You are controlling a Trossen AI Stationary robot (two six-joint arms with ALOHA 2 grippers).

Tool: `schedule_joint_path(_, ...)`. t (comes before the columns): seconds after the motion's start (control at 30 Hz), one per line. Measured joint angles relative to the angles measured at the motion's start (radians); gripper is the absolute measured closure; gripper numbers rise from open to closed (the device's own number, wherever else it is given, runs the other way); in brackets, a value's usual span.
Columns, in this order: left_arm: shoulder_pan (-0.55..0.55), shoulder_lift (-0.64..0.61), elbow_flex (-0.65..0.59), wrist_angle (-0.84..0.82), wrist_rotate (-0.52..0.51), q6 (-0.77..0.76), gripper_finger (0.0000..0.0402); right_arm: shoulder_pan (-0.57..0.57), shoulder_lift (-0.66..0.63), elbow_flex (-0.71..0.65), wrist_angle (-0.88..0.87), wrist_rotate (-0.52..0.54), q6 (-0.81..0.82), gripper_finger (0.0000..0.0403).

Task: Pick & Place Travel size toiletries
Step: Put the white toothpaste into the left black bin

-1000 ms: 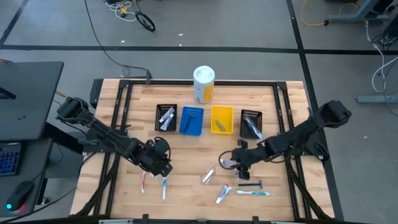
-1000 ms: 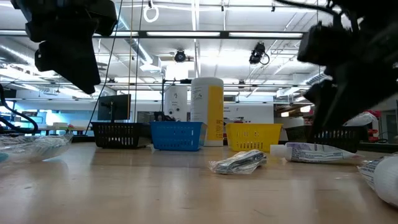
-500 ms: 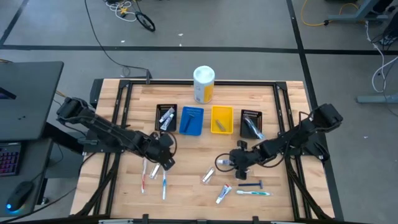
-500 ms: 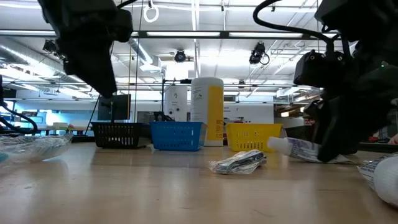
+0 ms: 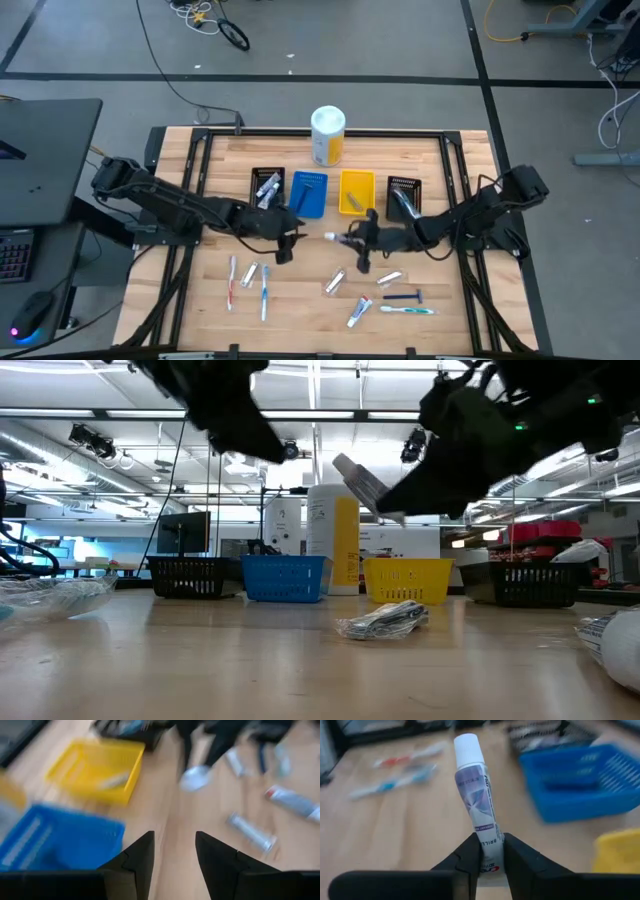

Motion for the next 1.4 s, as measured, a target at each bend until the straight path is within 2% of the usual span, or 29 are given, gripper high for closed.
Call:
schedule_joint_path(0.17, 0.018, 0.0, 0.0, 0.113, 0.014, 0.01, 0.0251, -0.05, 0.0, 0.011, 0.096, 0.013, -0.07, 0.0323)
schedule_joint_path(0.4, 0.048, 0.0, 0.0, 0.112, 0.012, -0.052, 0.0251, -0.06, 0.089, 0.127, 0.105, 0.068, -0.241, 0.0323)
schedule_joint_path(0.5, 0.051, 0.0, 0.0, 0.109, 0.015, -0.043, 0.025, -0.065, 0.134, 0.174, 0.106, 0.125, -0.295, 0.0323)
schedule_joint_path(0.63, 0.054, 0.0, 0.0, 0.1, 0.007, -0.02, 0.0234, -0.082, 0.162, 0.212, 0.102, 0.126, -0.34, 0.0323)
schedule_joint_path(0.87, 0.087, 0.0, 0.0, 0.094, 0.012, -0.081, 0.0202, -0.095, 0.166, 0.236, 0.11, 0.127, -0.372, 0.0323)
schedule_joint_path(1.0, 0.101, 0.0, 0.0, 0.094, 0.011, -0.077, 0.0221, -0.098, 0.166, 0.237, 0.113, 0.126, -0.382, 0.0323)
schedule_joint_path(1.27, 0.116, 0.0, 0.0, 0.094, 0.027, -0.077, 0.0294, -0.116, 0.166, 0.237, 0.113, 0.124, -0.358, 0.0323)
schedule_joint_path(1.4, 0.115, 0.0, 0.0, 0.091, 0.012, -0.077, 0.031, -0.131, 0.166, 0.237, 0.114, 0.096, -0.327, 0.0323)
